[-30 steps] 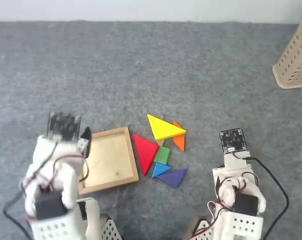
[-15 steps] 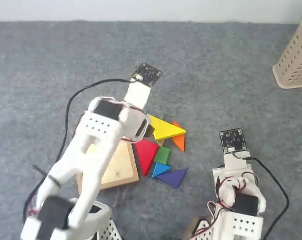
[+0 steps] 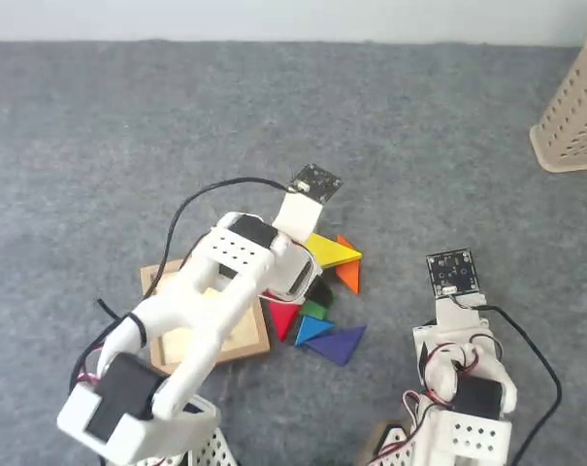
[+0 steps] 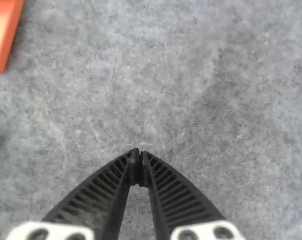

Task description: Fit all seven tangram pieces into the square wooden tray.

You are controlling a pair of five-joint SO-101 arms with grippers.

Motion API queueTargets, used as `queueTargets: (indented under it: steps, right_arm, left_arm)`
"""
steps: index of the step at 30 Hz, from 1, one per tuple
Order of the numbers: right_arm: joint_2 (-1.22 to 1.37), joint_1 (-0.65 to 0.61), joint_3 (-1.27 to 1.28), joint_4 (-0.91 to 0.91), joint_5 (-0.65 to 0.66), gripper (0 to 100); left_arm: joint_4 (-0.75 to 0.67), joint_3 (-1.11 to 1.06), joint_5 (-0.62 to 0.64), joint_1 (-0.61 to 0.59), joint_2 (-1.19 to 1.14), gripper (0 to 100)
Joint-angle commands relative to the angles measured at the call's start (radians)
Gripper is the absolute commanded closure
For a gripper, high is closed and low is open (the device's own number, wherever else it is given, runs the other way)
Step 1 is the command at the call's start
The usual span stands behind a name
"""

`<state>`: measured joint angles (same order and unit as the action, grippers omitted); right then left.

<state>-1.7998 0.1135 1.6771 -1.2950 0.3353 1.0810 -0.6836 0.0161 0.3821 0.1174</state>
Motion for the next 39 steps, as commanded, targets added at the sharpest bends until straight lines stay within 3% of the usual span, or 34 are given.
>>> queueTargets:
  steps: [1, 11, 22, 27, 35, 39]
  right_arm:
    - [-0.015, 0.012, 0.006, 0.013, 0.012, 99.2]
    - [-0.015, 0.012, 0.006, 0.013, 0.012, 99.2]
    - [-0.015, 0.012, 0.006, 0.013, 0.012, 99.2]
    - [-0.015, 0.012, 0.006, 0.013, 0.012, 99.2]
    - [-0.015, 0.012, 0.006, 0.013, 0.012, 99.2]
    - [-0.015, 0.012, 0.006, 0.013, 0.012, 99.2]
  left_arm:
    - [-0.003, -0.005, -0.057, -0.017, 0.008, 65]
    - [0.15, -0.012, -0.069, -0.087, 0.008, 65]
    - [-0.1, -0.136, -0.066, -0.086, 0.006, 65]
    - [-0.135, -0.128, -0.063, -0.086, -0.061, 65]
    - [0.064, 0.168, -0.061, -0.094, -0.39, 65]
    - [0.08, 0.18, -0.063, -0.094, -0.394, 66]
